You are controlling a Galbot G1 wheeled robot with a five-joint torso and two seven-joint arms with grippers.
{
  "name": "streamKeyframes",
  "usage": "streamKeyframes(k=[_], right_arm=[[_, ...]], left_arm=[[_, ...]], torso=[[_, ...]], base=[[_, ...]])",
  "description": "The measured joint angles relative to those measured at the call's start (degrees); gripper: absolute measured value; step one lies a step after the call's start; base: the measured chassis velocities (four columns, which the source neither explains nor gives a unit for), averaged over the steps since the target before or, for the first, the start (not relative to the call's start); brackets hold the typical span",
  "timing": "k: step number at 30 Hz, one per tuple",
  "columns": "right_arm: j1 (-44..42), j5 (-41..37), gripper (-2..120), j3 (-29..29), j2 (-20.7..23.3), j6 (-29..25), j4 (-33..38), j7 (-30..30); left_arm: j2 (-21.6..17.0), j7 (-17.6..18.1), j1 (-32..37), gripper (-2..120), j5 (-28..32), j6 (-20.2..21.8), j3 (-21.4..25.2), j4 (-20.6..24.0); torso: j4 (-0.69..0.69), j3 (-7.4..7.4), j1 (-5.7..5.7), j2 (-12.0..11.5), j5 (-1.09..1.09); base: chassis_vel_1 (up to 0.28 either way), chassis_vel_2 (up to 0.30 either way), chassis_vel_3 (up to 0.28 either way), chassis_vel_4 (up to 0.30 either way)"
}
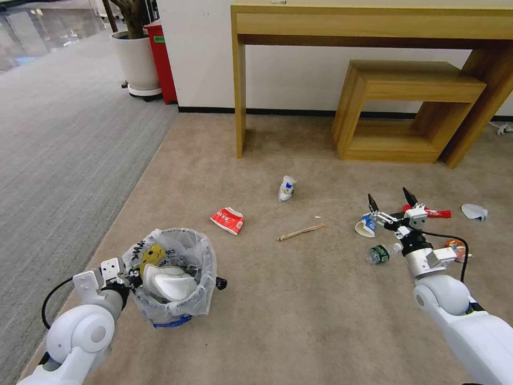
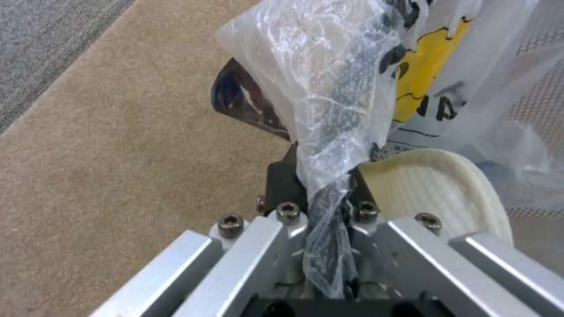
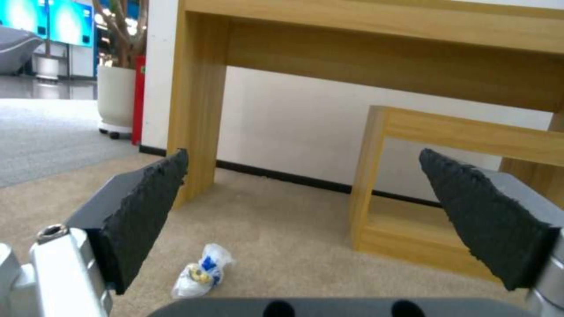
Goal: Pick up the trash bin and place the garbage on the floor into it.
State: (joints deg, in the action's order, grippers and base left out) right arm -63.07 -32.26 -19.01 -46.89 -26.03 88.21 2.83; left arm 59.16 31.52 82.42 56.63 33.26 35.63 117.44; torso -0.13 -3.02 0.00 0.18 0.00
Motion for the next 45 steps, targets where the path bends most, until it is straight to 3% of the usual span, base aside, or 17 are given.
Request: streamKeyframes(k=[45], right_arm=[[-0.22, 1.76, 97, -0.24, -0.6, -1.62, -2.7, -2.19]], left_arm=[[1.1, -0.79, -0.07, 0, -1.19, -0.25, -0.52, -0.27]], torso=[[0.0, 0.0, 0.0, 0.0, 0.0]], base=[[0.054, 0.052, -0.058, -0.057]])
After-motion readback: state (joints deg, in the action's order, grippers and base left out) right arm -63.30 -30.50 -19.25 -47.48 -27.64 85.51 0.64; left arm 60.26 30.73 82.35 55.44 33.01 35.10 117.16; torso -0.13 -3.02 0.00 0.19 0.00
